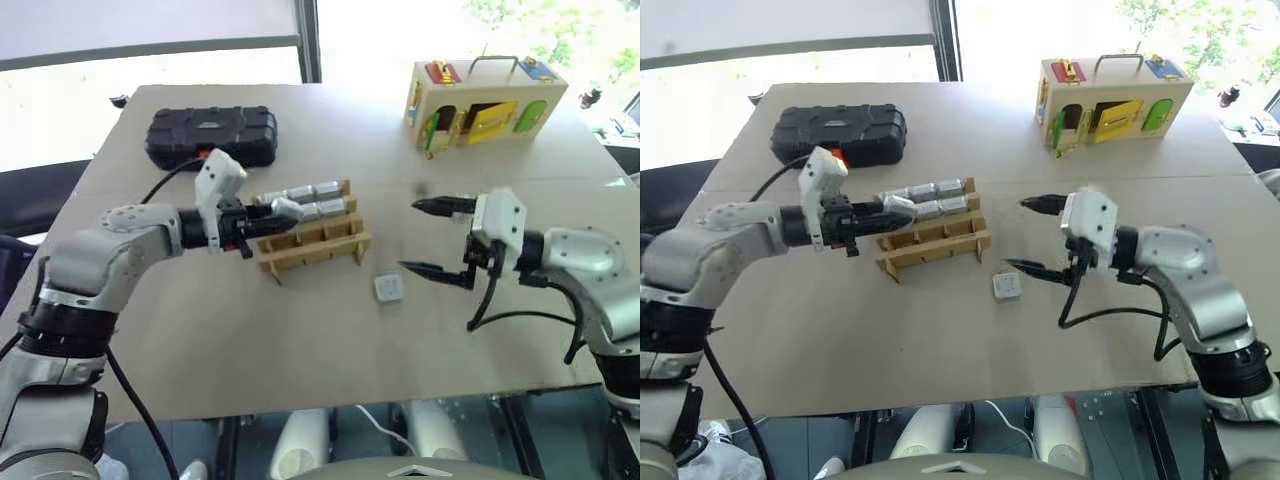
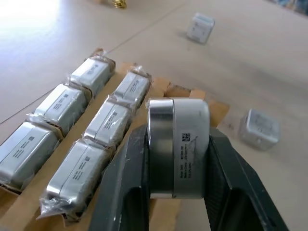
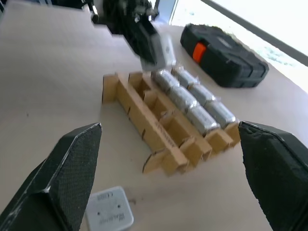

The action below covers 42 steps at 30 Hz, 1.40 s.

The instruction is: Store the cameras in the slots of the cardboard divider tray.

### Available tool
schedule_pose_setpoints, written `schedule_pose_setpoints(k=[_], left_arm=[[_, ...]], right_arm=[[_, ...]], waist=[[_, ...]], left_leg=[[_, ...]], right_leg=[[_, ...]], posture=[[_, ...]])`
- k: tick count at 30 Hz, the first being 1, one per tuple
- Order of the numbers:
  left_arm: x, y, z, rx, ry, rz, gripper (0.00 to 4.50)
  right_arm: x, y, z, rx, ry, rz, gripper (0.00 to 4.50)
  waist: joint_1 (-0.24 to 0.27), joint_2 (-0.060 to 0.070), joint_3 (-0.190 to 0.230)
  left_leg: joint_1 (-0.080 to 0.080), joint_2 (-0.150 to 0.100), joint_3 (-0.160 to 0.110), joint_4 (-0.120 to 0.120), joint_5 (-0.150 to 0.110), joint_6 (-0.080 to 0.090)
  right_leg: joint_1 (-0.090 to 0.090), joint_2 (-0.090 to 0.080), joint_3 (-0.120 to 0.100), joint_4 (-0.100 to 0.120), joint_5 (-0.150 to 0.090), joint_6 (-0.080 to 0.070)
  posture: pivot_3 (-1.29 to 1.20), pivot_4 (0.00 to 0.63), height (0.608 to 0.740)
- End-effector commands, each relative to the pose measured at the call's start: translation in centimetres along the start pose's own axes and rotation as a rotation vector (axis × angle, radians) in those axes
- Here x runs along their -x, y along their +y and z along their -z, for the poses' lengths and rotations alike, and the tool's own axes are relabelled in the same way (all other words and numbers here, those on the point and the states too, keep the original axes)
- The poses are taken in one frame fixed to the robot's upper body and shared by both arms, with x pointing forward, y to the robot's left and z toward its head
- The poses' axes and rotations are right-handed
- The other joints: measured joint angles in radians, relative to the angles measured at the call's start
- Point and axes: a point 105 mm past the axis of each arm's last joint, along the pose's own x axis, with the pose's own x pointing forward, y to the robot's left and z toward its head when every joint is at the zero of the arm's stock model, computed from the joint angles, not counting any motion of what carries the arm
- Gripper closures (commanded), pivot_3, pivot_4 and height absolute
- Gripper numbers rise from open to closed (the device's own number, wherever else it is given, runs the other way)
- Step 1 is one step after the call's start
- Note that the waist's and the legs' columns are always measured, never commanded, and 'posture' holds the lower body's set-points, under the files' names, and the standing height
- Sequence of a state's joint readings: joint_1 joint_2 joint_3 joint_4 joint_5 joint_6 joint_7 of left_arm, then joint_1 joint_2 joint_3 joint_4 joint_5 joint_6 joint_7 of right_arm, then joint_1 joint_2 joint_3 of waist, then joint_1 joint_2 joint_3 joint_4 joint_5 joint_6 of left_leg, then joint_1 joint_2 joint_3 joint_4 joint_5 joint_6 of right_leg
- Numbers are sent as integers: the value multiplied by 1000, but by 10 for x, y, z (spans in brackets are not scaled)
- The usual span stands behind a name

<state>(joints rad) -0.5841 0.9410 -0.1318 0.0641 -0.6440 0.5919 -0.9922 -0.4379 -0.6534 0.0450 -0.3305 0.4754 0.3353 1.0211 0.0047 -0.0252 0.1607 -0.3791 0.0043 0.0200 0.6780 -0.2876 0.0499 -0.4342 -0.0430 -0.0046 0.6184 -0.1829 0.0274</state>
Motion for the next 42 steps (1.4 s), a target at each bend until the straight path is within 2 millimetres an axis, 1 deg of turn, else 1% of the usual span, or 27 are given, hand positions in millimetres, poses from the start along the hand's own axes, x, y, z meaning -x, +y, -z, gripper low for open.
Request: schedule_pose_setpoints(k=[1,4,6,8,12,14,22,28,30,31,32,33,34,35,36,37,39,40,41,42], left_arm=[[3,11,0,-104,42,8,3688],[0,17,6,-114,94,26,3688],[-2,18,15,-126,157,48,3688],[-4,19,23,-135,207,63,3688],[-4,17,29,-166,274,100,3688],[-3,18,31,-196,302,105,3688],[4,14,29,-197,382,160,3688],[-1,18,27,-224,438,107,3688],[-2,14,21,-249,437,110,2657],[-3,12,19,-257,432,114,2406],[-5,9,14,-259,412,119,1948],[-6,4,6,-258,377,127,1401],[-6,-6,-9,-245,307,156,959],[-2,-16,-23,-218,247,189,546],[6,-24,-33,-197,188,207,189],[14,-29,-39,-181,147,217,189],[26,-33,-41,-147,74,172,189],[31,-31,-39,-157,25,117,189],[35,-34,-35,-162,-28,100,189],[41,-42,-28,-132,-53,133,189]], right_arm=[[4,-14,-16,18,-47,7,0],[5,-25,-21,25,-57,8,0],[4,-29,-23,36,-59,2,0],[3,-30,-25,45,-60,0,0],[2,-26,-22,43,-56,-4,0],[2,-24,-21,38,-53,-5,0],[3,-19,-17,32,-43,-1,0],[2,-16,-15,23,-35,0,0],[2,-14,-13,18,-28,-2,0],[2,-13,-13,15,-26,-2,0],[3,-12,-12,13,-22,-1,0],[3,-10,-11,9,-15,1,0],[3,-8,-9,8,-2,13,0],[3,-5,-7,5,8,21,0],[1,1,-3,-11,26,38,0],[0,5,0,-17,42,58,0],[-3,12,11,-46,107,126,0],[-5,14,19,-69,161,169,0],[-8,18,27,-118,190,194,0],[-14,23,32,-201,180,219,0]], waist=[[0,0,0],[2,0,0],[5,0,0],[6,0,0],[7,0,0],[7,0,0],[2,0,0],[-1,0,0],[0,0,0],[0,0,0],[0,0,0],[1,0,0],[1,0,0],[0,0,0],[0,-1,0],[0,-1,0],[-7,0,0],[-12,1,-1],[-16,1,-1],[-20,1,-1]], left_leg=[[0,0,0,0,0,0],[-4,0,1,0,0,0],[-5,1,0,0,0,1],[-6,0,1,0,-1,1],[-5,1,0,0,-1,3],[-5,1,0,0,-2,3],[-4,2,0,4,-2,3],[-4,2,0,4,-2,3],[-4,2,0,4,-2,3],[-4,2,0,4,-2,3],[-4,2,-1,4,-2,3],[-4,2,-1,5,-2,3],[-4,2,-1,5,-2,3],[-4,3,-1,6,-2,3],[-6,3,-1,6,-2,3],[-6,3,-2,6,-2,3],[-9,3,-2,6,-2,3],[-9,3,-1,6,-2,3],[-8,3,0,6,-1,1],[-7,3,1,5,-1,1]], right_leg=[[-1,0,0,0,0,0],[-3,0,0,1,2,4],[-5,0,0,1,2,4],[-5,0,0,1,2,4],[-5,0,0,1,2,4],[-5,0,0,2,3,4],[-6,1,2,6,2,4],[-6,1,2,6,2,4],[-5,1,2,7,2,4],[-5,1,2,7,2,4],[-5,1,2,7,2,4],[-5,1,2,7,2,4],[-5,1,2,7,2,4],[-5,1,2,7,2,4],[-6,1,2,7,2,4],[-6,1,1,7,2,4],[-8,0,1,7,2,5],[-9,-1,2,7,2,5],[-9,-2,2,8,2,5],[-10,-2,2,8,2,5]], posture=[[0,150,740],[0,150,740],[0,150,740],[0,150,740],[0,150,740],[0,150,740],[0,150,740],[0,150,740],[0,150,740],[0,150,740],[0,150,740],[0,150,740],[0,150,740],[0,150,740],[0,150,740],[0,150,740],[0,150,740],[0,150,740],[0,150,740],[0,150,740]])
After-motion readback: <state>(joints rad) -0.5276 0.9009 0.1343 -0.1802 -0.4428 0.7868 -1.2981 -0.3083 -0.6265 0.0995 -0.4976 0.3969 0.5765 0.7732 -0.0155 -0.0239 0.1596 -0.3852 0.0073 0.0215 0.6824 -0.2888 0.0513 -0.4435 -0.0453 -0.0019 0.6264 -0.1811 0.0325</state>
